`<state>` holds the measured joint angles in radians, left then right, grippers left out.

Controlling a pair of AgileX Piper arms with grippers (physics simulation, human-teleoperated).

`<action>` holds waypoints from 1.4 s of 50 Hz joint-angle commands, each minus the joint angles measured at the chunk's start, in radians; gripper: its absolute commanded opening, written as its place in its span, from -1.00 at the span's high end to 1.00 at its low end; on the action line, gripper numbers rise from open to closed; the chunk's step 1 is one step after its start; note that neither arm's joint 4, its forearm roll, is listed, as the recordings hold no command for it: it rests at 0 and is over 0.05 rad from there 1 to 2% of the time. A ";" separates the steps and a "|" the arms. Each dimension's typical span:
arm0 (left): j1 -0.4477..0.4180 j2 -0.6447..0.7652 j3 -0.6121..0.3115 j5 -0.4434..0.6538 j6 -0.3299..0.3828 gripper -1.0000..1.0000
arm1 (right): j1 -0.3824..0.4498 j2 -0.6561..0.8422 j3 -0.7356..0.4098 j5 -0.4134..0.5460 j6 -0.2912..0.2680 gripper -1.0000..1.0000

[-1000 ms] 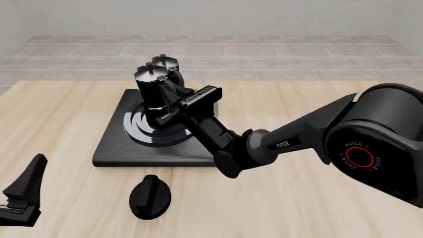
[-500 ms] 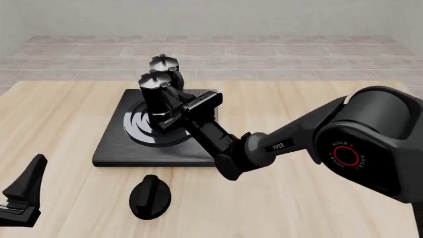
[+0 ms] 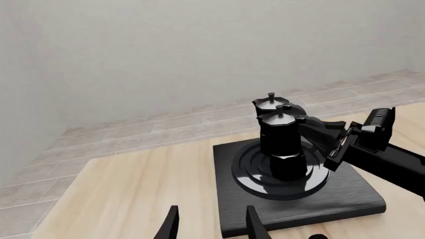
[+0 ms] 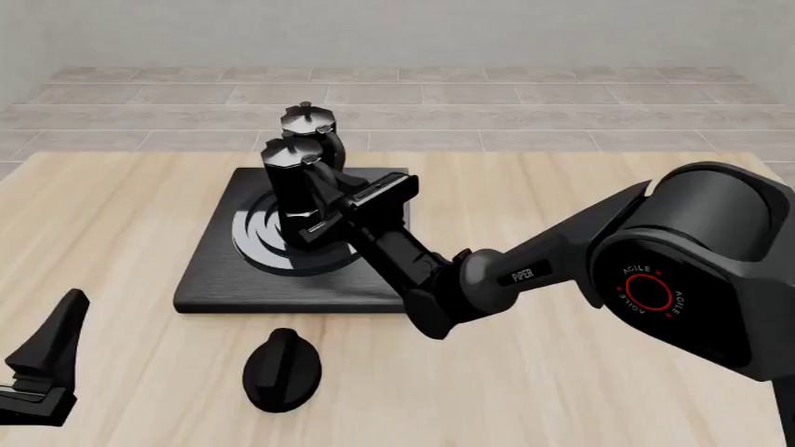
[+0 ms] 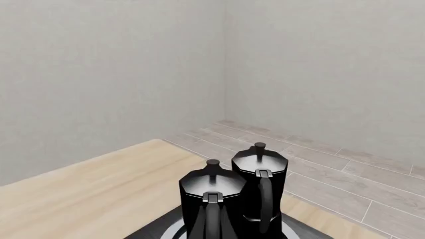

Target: Put both moka pots on the stove.

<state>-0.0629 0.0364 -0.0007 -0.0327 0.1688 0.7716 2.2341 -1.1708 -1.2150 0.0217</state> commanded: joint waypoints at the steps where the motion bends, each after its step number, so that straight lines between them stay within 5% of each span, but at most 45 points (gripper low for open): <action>1: -0.001 0.002 0.000 -0.002 0.000 -1.00 | -0.002 -0.012 -0.006 -0.005 0.005 1.00; 12: -0.002 0.006 0.000 -0.006 0.000 -1.00 | 0.000 -0.017 -0.002 -0.005 -0.002 1.00; 13: -0.002 0.007 0.000 -0.007 0.000 -1.00 | 0.002 -0.016 -0.003 -0.005 -0.004 -1.00; 54: -0.009 0.019 0.000 -0.016 0.018 -1.00 | 0.004 -0.074 0.064 -0.005 0.010 -1.00; 70: -0.006 -0.018 0.000 0.005 0.011 -1.00 | -0.038 -0.363 0.392 -0.005 0.050 -1.00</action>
<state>-0.0695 0.0384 -0.0003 -0.0406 0.1765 0.7539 2.0266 -0.9468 -1.2199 0.0573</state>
